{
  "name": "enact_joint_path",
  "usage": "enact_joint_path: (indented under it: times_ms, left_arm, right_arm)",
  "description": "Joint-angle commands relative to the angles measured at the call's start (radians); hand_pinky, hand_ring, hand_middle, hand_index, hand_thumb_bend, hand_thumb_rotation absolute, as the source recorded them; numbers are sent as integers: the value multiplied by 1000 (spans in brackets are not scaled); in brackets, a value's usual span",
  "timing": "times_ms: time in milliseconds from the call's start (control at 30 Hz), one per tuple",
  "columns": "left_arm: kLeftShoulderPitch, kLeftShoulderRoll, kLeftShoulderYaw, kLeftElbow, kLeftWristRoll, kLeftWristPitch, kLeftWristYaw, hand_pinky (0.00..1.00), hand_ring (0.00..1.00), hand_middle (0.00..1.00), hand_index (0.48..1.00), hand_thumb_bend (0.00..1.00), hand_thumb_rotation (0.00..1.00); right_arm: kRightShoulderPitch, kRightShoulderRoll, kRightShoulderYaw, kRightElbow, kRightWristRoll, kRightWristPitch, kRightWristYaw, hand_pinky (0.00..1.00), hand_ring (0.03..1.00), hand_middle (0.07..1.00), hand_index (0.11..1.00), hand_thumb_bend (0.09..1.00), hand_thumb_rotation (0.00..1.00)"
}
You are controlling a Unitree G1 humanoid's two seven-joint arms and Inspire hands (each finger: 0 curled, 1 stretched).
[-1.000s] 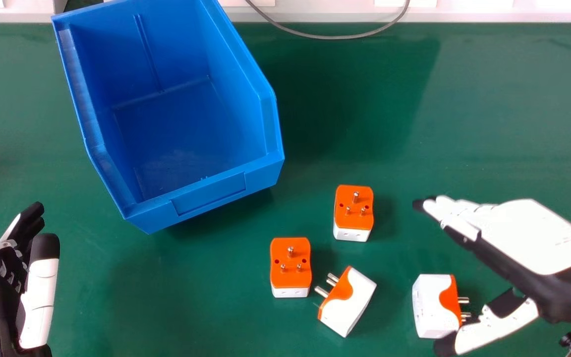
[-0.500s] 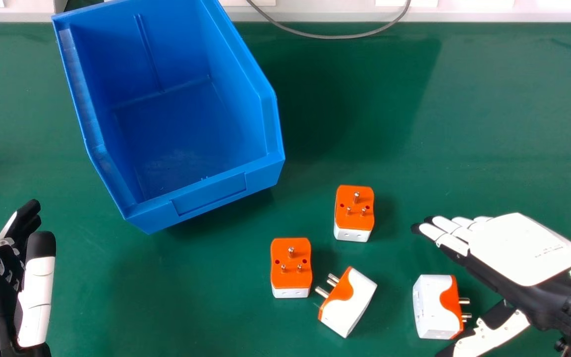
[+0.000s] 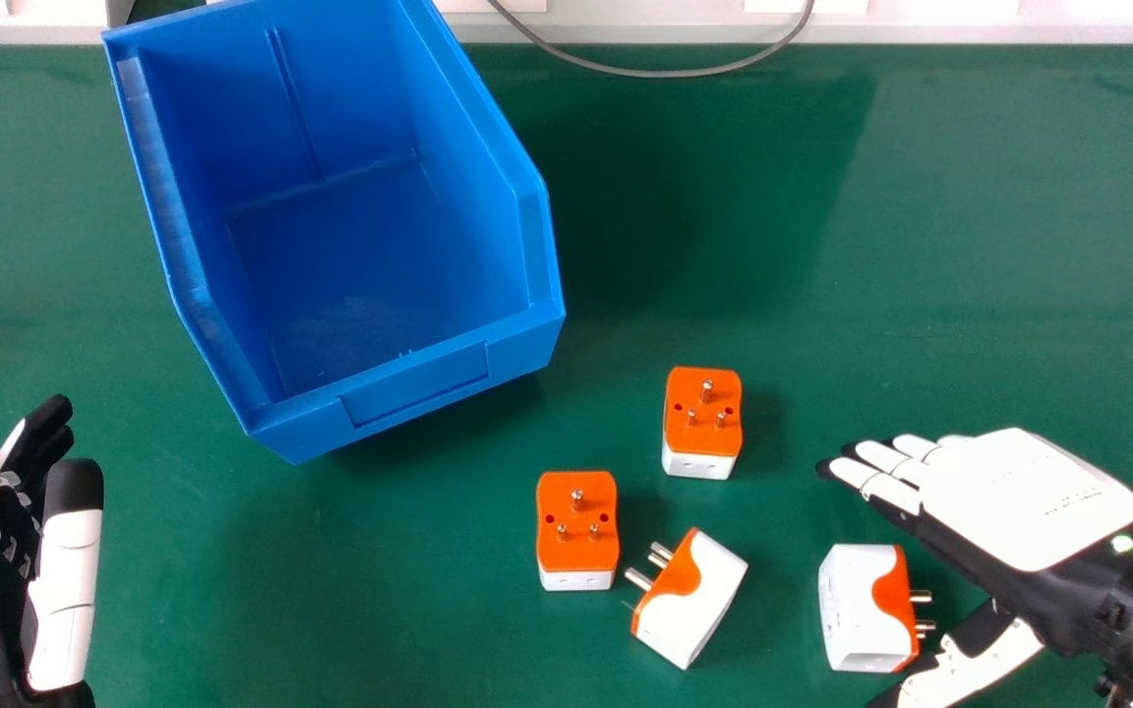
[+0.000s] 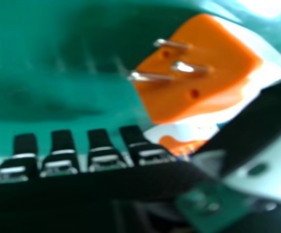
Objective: Pick all objects and put in blue box
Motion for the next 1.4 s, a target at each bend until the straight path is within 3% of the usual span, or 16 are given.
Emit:
enact_joint_path:
  times_ms: [0,400,500,667,800,900,1000,1233,1267,1300,1333,1367]
  left_arm:
    - [13,10,11,-15,1,-24,0,875,854,846,888,913,866]
    - [23,7,7,-18,-3,-37,-7,882,861,851,891,885,868]
    - [21,9,8,-9,-9,-43,-11,883,862,851,890,875,867]
    - [31,1,3,-31,-13,-37,-14,883,862,851,890,874,866]
    - [29,1,6,-25,-17,-39,-19,880,861,851,889,875,865]
    - [34,-3,5,-37,-17,-32,-19,878,860,850,889,877,865]
    - [30,-2,7,-27,-17,-33,-19,870,858,849,888,883,865]
    - [33,-4,7,-33,-21,-28,-20,864,856,849,887,886,864]
    - [33,-3,7,-33,-22,-29,-21,863,856,848,887,887,864]
    - [32,-3,7,-32,-23,-29,-21,863,856,848,887,887,863]
    - [33,-4,7,-33,-24,-29,-22,862,856,848,886,888,863]
    - [35,-4,6,-37,-25,-29,-23,862,856,848,886,888,863]
  right_arm:
    - [-21,-10,10,1,-24,13,-36,933,933,943,922,879,701]
    - [-19,-11,53,-10,-117,67,-93,923,924,928,911,833,663]
    - [-22,-12,63,-5,-128,72,-105,920,921,925,909,818,647]
    - [-33,-13,78,1,-125,69,-126,910,914,921,904,814,639]
    - [-37,-12,86,2,-121,69,-144,839,872,886,862,794,608]
    - [-39,-10,95,5,-126,66,-169,745,813,826,808,759,601]
    - [-44,-10,104,7,-129,62,-195,659,746,756,743,717,612]
    - [-56,-3,120,25,-124,35,-251,573,651,664,659,668,618]
    - [-54,-2,119,23,-117,31,-253,490,538,567,575,644,543]
    - [-54,-2,118,22,-113,30,-254,456,493,528,542,635,512]
    - [-54,0,118,23,-108,27,-255,349,362,414,508,573,339]
    - [-52,1,115,22,-102,24,-254,349,362,414,508,573,339]
